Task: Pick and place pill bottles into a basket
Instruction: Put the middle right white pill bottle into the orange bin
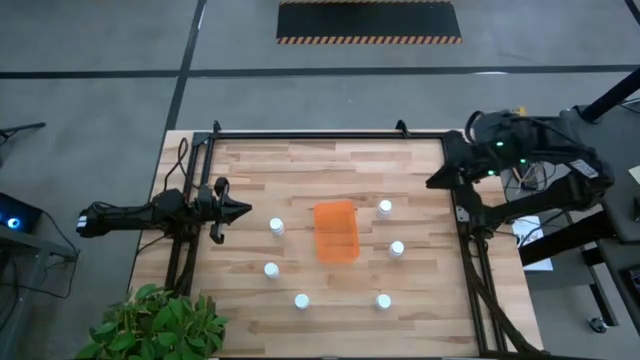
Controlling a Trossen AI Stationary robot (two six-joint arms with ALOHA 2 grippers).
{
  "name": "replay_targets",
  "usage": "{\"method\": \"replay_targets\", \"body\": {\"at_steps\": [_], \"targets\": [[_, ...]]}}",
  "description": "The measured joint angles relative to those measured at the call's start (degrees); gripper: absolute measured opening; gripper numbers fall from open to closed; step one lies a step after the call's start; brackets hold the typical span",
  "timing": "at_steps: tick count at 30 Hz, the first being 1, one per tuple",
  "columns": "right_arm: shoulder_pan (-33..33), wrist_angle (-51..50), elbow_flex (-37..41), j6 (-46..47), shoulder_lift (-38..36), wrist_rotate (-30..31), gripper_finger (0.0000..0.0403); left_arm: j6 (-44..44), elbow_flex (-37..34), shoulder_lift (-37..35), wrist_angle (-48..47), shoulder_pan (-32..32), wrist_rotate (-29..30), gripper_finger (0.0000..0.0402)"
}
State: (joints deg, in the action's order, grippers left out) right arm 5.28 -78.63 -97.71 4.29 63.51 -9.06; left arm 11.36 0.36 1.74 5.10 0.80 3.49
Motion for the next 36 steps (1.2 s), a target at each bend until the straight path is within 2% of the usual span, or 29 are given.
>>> {"method": "replay_targets", "body": {"at_steps": [9,16,27,36], "targets": [[0.0,-0.4,0.0,2.9,8.0,-0.2,0.0029,0.0,0.0,0.0,0.0,0.0,0.0,0.0],[-0.4,-1.7,0.0,2.7,13.5,-4.7,0.0055,0.0,0.0,0.0,0.0,0.0,0.0,0.0],[-1.3,-6.6,1.0,-3.1,16.2,-4.5,0.0166,0.0,0.0,0.0,0.0,0.0,0.0,0.0],[-1.3,-6.6,6.4,-6.0,14.5,-4.6,0.0272,0.0,0.0,0.0,0.0,0.0,0.0,0.0]]}}
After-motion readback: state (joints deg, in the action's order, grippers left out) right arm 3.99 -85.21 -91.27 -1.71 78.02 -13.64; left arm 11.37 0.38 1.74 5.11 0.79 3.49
